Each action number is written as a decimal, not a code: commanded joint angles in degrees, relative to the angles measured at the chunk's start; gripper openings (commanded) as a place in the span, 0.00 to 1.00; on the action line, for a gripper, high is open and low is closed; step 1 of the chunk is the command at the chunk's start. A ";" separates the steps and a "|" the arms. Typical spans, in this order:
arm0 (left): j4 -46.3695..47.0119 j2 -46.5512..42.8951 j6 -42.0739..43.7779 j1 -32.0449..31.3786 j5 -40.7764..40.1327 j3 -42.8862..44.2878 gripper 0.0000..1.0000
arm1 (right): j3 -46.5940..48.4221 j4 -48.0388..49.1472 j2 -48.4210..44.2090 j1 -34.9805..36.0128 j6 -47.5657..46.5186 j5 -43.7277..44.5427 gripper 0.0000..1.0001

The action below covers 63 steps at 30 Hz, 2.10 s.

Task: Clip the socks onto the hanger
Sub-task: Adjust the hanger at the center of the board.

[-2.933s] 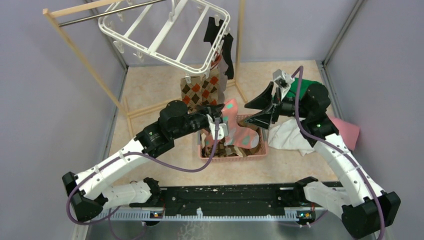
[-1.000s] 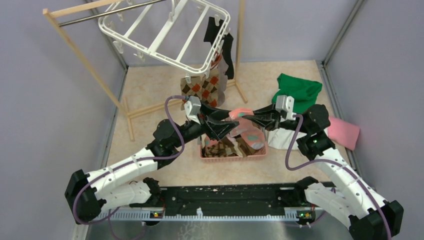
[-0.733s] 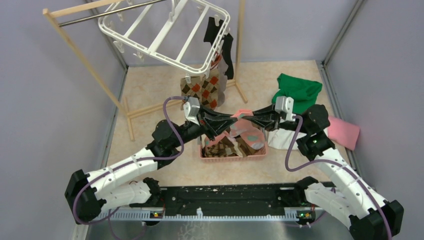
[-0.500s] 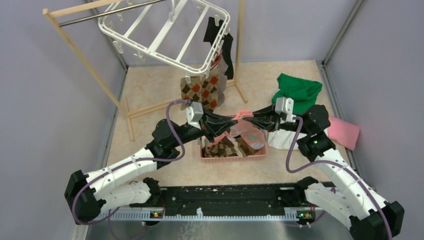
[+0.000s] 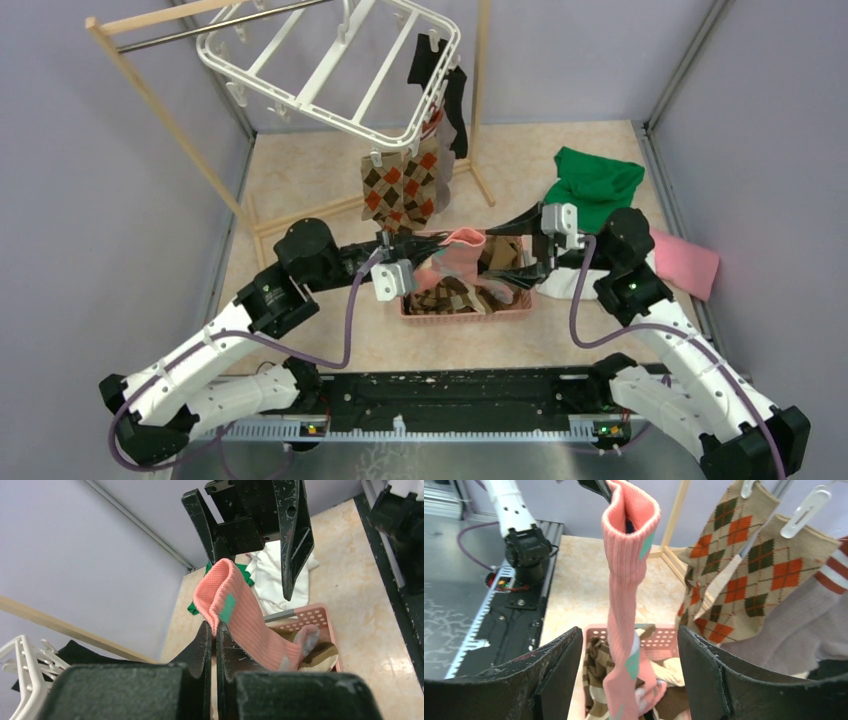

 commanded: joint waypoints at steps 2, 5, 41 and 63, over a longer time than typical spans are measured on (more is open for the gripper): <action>-8.83 2.88 10.82 -0.20 5.09 4.18 0.00 | 3.05 6.48 3.32 0.81 5.08 -6.81 0.69; -5.91 2.30 10.58 -0.20 6.26 3.11 0.00 | 5.40 6.04 5.52 1.47 4.86 -9.52 0.69; 21.41 -6.10 -35.27 6.00 -4.68 -10.10 0.99 | 21.63 -19.98 9.65 3.22 -13.13 -4.14 0.00; 40.47 10.59 -44.00 12.55 22.64 -7.35 0.56 | 22.05 -22.01 10.87 3.24 -16.36 -3.42 0.00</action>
